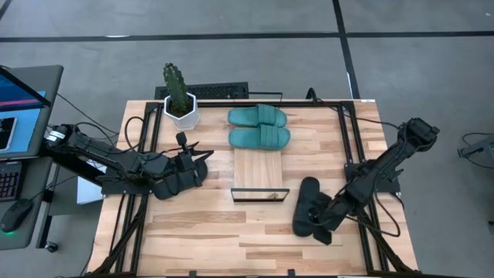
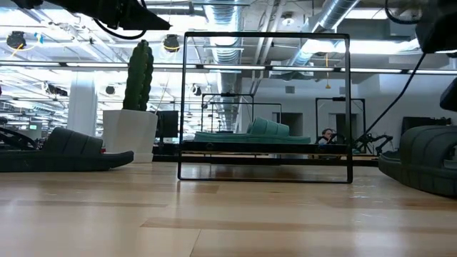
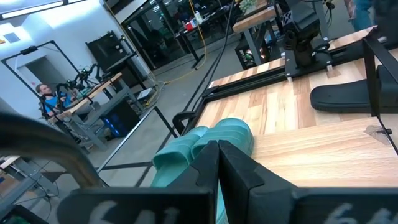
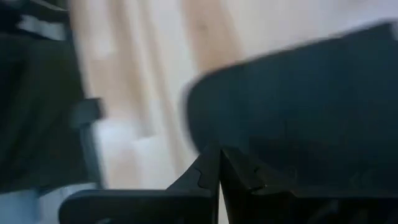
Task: Pick and place slides into the shelf
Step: Put the right black slide on the shelf
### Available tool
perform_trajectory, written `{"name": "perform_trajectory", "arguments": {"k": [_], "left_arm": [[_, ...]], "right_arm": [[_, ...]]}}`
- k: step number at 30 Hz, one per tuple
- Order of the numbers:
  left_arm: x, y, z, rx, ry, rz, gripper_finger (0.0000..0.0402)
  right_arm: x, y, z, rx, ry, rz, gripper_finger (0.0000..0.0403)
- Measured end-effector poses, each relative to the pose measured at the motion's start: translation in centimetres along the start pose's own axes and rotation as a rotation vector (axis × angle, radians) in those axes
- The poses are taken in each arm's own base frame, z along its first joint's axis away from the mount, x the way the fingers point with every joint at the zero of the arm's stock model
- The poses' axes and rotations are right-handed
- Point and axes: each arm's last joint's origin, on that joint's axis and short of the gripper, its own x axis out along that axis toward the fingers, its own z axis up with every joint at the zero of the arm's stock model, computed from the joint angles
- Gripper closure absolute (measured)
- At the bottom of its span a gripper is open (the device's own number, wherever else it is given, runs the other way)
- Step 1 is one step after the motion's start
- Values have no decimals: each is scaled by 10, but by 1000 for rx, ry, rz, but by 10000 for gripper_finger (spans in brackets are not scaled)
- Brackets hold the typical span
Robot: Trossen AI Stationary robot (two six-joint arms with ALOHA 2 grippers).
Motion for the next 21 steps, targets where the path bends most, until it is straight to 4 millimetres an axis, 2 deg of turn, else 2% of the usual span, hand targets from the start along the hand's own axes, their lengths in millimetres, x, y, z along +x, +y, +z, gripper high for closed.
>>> {"name": "perform_trajectory", "arguments": {"k": [5,8,16,21], "left_arm": [[0,0,0,0,1,-1,401],[0,0,0,0,1,-1,402],[0,0,0,1,1,-1,402],[0,0,0,1,1,-1,401]], "right_arm": [[7,13,5,2,-20,138,403],[9,13,4,12,-8,127,403],[8,-9,-9,168,116,-103,403],[5,-23,-14,182,179,-248,403]]}}
